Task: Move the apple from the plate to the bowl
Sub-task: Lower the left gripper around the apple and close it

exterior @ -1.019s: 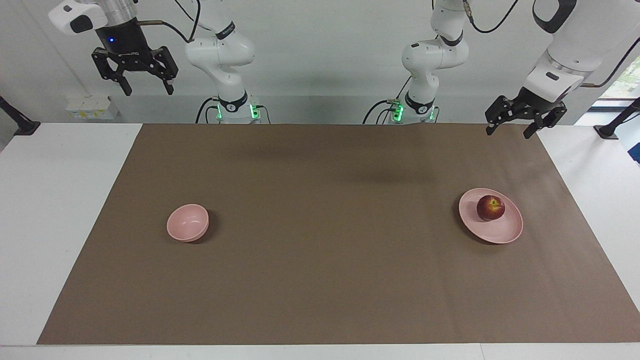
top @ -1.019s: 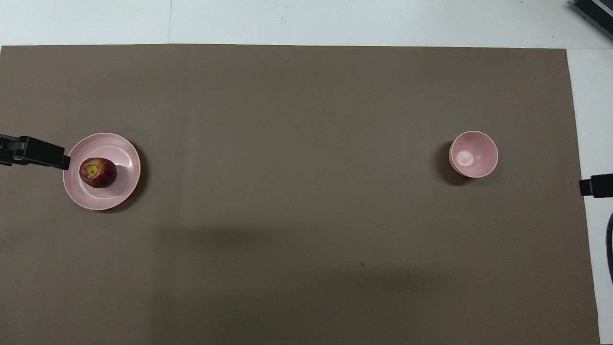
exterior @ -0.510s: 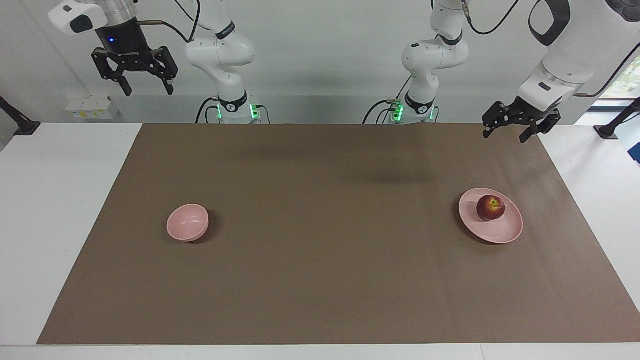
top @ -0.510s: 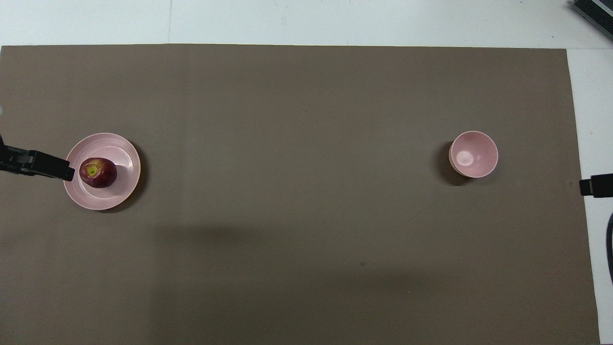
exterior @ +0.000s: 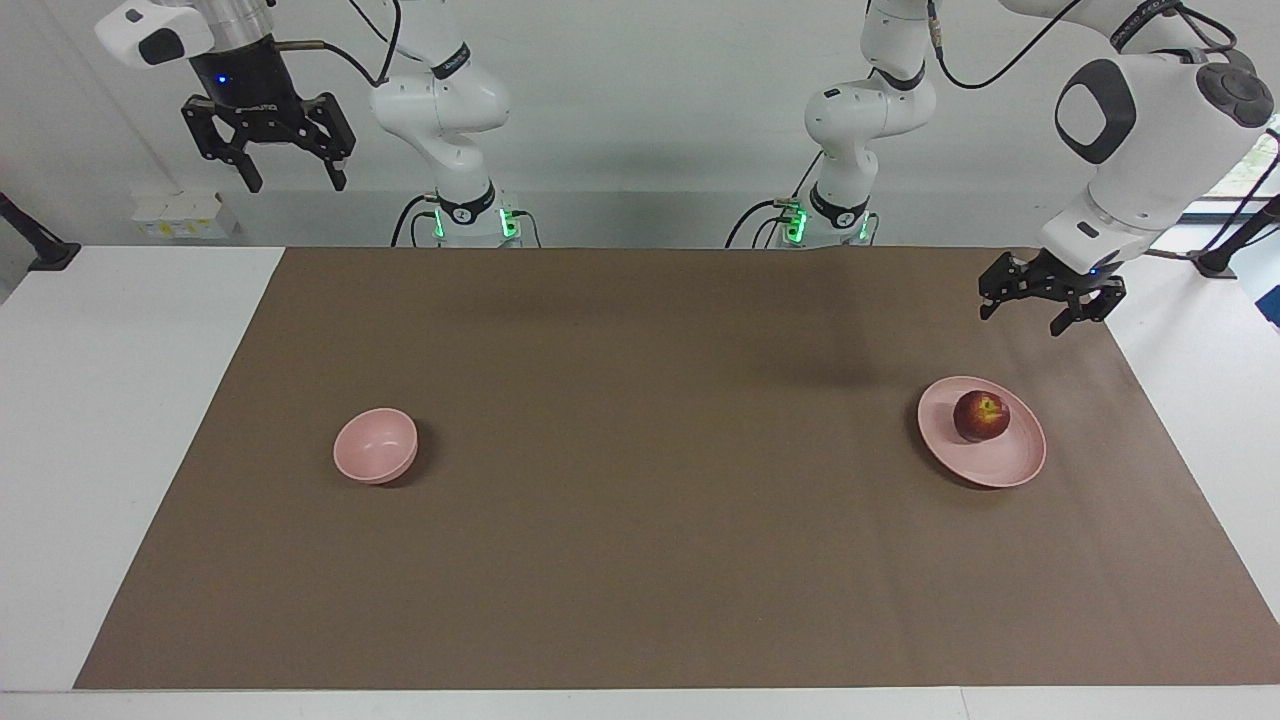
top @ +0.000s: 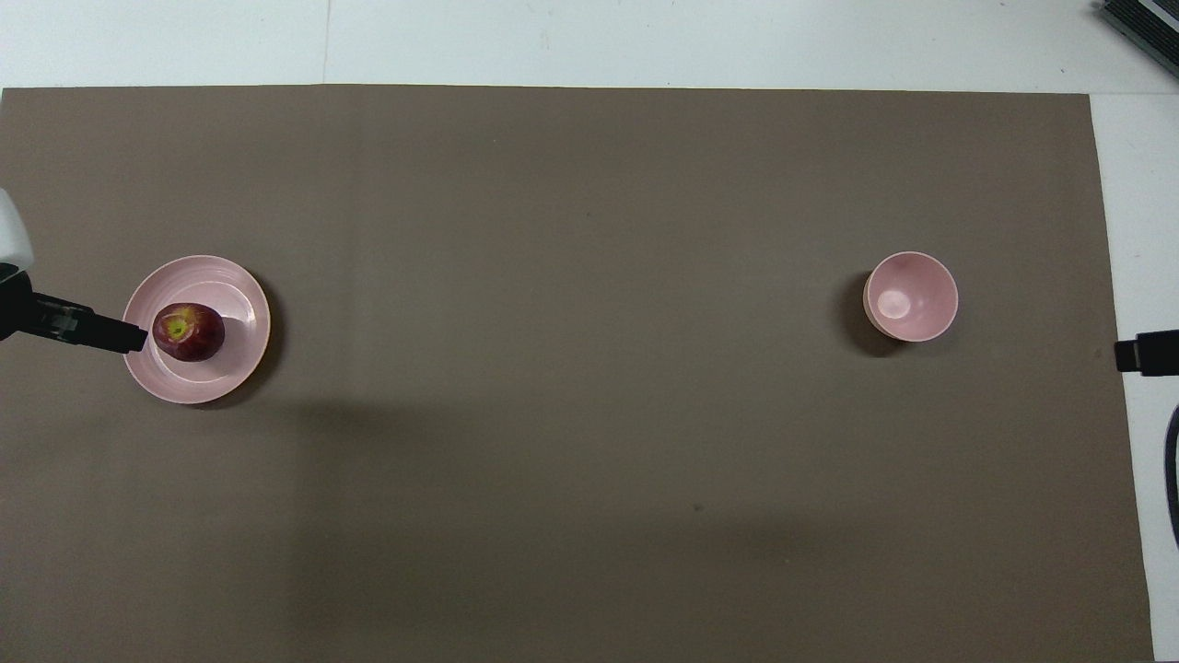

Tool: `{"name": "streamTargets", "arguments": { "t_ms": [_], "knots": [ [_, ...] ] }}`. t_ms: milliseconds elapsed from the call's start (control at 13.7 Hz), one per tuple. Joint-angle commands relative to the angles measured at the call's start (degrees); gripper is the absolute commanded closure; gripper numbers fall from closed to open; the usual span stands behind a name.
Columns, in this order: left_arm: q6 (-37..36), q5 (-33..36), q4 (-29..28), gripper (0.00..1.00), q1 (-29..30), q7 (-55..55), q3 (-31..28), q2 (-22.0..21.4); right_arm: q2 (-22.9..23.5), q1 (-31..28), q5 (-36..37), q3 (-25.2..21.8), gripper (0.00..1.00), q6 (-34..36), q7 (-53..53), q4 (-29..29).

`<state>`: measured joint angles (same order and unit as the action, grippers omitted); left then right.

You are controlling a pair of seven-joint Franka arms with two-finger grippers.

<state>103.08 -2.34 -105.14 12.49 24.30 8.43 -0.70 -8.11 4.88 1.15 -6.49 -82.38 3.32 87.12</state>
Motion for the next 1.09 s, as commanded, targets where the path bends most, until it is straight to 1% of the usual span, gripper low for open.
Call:
{"name": "streamTargets", "arguments": {
  "t_ms": [0,146,218,364,437,655,801,874,1019],
  "knots": [
    [5.01,0.41,-3.66,0.00,1.14,1.28,0.45,-0.36,-0.94,-0.84,-0.18,-0.37,0.00,-0.58,1.78,0.94],
    [8.87,0.41,-6.21,0.00,1.22,1.80,0.45,0.08,-1.12,-0.67,0.25,0.16,0.00,1.51,2.39,1.03],
    [10.46,0.41,-7.09,0.00,1.22,1.80,0.45,0.52,-1.90,-0.66,0.00,0.25,0.00,1.61,2.40,1.73],
    [13.36,0.41,-8.59,0.00,1.22,1.80,0.45,2.45,-1.21,-0.66,-0.01,0.25,0.00,1.00,2.22,3.22],
    [15.12,0.50,-9.55,0.00,1.22,1.89,0.36,3.68,-0.86,-0.49,-0.01,0.25,0.00,-0.22,2.13,5.32],
    [20.48,0.85,-10.09,0.00,1.49,3.02,0.36,7.98,-0.85,-0.31,-0.62,0.25,0.00,-1.37,1.96,6.04],
    [22.95,0.94,-10.09,0.00,1.92,4.70,0.36,10.62,-1.20,-0.31,-0.71,0.25,0.00,-0.85,1.96,6.65],
    [24.18,0.94,-10.69,0.00,2.01,4.79,0.36,11.41,-1.29,-0.31,-0.71,0.25,0.00,-0.94,1.96,6.92],
    [28.21,0.94,-13.41,0.00,2.10,4.79,0.36,11.51,-1.12,-0.31,-0.71,0.25,0.00,-1.20,1.96,7.01]
  ]
}}
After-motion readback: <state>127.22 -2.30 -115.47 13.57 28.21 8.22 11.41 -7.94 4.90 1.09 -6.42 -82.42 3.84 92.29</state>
